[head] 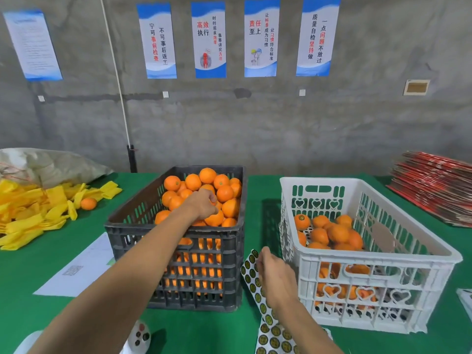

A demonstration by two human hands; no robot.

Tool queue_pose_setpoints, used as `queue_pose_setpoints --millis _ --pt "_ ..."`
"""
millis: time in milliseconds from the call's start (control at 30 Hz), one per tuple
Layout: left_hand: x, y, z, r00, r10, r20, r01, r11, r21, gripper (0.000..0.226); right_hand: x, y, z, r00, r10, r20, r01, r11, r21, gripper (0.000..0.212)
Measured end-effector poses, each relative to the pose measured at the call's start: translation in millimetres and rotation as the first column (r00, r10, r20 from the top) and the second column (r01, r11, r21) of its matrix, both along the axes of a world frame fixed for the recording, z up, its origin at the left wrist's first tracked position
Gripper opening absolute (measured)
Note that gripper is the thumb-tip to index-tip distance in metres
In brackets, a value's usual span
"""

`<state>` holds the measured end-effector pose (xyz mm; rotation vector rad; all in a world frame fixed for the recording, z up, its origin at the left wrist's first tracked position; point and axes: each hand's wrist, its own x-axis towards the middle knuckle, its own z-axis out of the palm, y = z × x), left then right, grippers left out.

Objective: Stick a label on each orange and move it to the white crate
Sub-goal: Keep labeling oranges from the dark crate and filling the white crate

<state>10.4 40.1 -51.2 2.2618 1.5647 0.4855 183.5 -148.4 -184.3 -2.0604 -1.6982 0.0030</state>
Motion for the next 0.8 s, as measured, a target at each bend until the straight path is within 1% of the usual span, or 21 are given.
queue_pose_setpoints --millis 67,133,233,367,433,500,567,633,700,800 --pt "4.4 15.9 -2.1 0.997 0.007 -0.079 -0.012 0.998 -0.065 0.038 -3.1 9.2 4.4 0.999 -0.030 -0.025 0.030 1.000 -0.001 0.022" --pt "8.7 29.7 -3.4 0.986 0.008 -0.168 -0.025 0.995 -0.099 0.049 -3.8 18.5 7.7 0.996 -0.057 -0.070 0.058 0.998 0.013 0.019" --pt "16.5 47.0 -5.8 0.963 -0.016 -0.270 -0.026 0.988 -0.151 0.063 -0.6 31.0 8.3 0.988 -0.090 -0.124 0.098 0.994 0.055 0.020" --pt "28.7 62.9 -12.2 0.927 -0.058 -0.370 -0.018 0.980 -0.199 0.074 3.2 48.5 8.6 0.979 -0.094 -0.184 0.113 0.989 0.094 0.023" --pt "36.8 67.6 -13.1 0.896 -0.072 -0.439 -0.030 0.975 -0.221 0.078 3.6 55.4 9.0 0.973 -0.081 -0.217 0.109 0.987 0.119 0.027" --pt "46.0 70.6 -13.2 0.839 -0.064 -0.540 -0.054 0.978 -0.200 0.082 4.0 61.6 8.9 0.972 -0.078 -0.223 0.112 0.983 0.143 0.030" --pt "54.8 70.3 -16.6 0.741 -0.038 -0.670 -0.063 0.990 -0.126 0.089 4.7 67.1 9.7 0.971 -0.076 -0.227 0.115 0.980 0.162 0.028" --pt "60.2 69.9 -19.8 0.664 -0.030 -0.747 -0.043 0.996 -0.078 0.092 4.8 71.6 12.1 0.971 -0.070 -0.228 0.113 0.977 0.180 0.026" --pt "62.9 71.9 -20.9 0.663 -0.022 -0.748 -0.031 0.998 -0.057 0.094 5.1 74.9 15.4 0.970 -0.064 -0.236 0.112 0.974 0.196 0.024" --pt "62.3 70.0 -18.8 0.708 -0.035 -0.706 0.001 0.999 -0.049 0.100 6.6 76.7 19.4 0.965 -0.060 -0.257 0.115 0.973 0.202 0.016"
